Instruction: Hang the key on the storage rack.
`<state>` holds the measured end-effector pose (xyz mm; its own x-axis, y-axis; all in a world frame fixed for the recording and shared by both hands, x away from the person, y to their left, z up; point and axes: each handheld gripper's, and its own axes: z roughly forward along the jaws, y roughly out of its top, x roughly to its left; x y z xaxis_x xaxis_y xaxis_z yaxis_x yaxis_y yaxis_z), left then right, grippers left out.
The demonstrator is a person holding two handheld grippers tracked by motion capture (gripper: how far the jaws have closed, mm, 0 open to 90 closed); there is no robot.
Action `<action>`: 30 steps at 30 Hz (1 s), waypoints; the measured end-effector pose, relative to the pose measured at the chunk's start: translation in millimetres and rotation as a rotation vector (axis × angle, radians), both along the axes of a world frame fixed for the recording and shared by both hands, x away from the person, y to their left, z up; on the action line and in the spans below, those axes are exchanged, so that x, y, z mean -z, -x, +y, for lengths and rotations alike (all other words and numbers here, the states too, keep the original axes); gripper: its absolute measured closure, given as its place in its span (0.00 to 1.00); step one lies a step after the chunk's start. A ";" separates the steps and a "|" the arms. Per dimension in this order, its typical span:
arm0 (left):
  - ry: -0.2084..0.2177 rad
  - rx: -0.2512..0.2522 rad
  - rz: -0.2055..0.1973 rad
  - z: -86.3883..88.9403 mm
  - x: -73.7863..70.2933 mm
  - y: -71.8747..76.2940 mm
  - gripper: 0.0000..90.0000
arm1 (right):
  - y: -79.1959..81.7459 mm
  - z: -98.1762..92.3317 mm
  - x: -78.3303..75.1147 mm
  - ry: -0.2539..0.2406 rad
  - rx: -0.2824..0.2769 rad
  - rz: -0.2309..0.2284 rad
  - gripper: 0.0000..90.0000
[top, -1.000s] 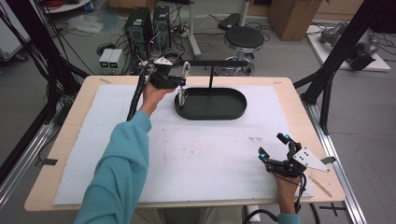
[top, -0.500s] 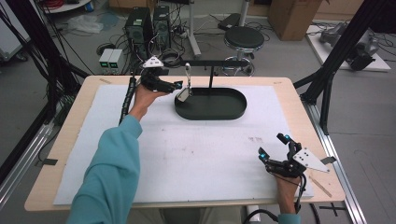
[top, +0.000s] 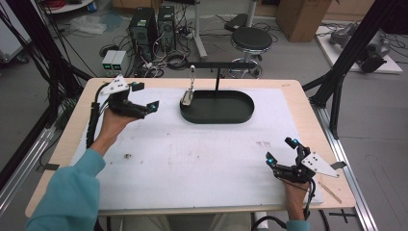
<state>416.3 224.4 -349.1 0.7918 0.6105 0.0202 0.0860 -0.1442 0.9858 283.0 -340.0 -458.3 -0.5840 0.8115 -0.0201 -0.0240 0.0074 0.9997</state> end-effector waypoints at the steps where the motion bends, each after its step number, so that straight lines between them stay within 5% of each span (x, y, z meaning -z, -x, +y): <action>1: 0.017 0.001 -0.003 4.9 2.6 9.0 0.02 | 0.0 0.0 0.0 0.001 0.000 0.000 0.08; 17: 0.131 -0.043 -0.038 50.1 70.1 112.3 0.02 | -0.1 0.5 -0.1 0.014 0.004 -0.016 0.08; 23: 0.125 -0.094 -0.063 57.2 92.6 127.6 0.02 | -0.1 0.5 -0.1 0.015 0.005 -0.016 0.08; 30: 0.142 -0.093 -0.092 58.0 107.3 133.6 0.02 | 0.3 0.9 0.0 0.019 0.009 -0.019 0.08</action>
<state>282.7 282.4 -456.4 0.7303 0.6831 -0.0015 0.0009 0.0012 1.0000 282.7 -339.1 -458.3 -0.5758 0.8163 -0.0460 -0.0425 0.0264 0.9987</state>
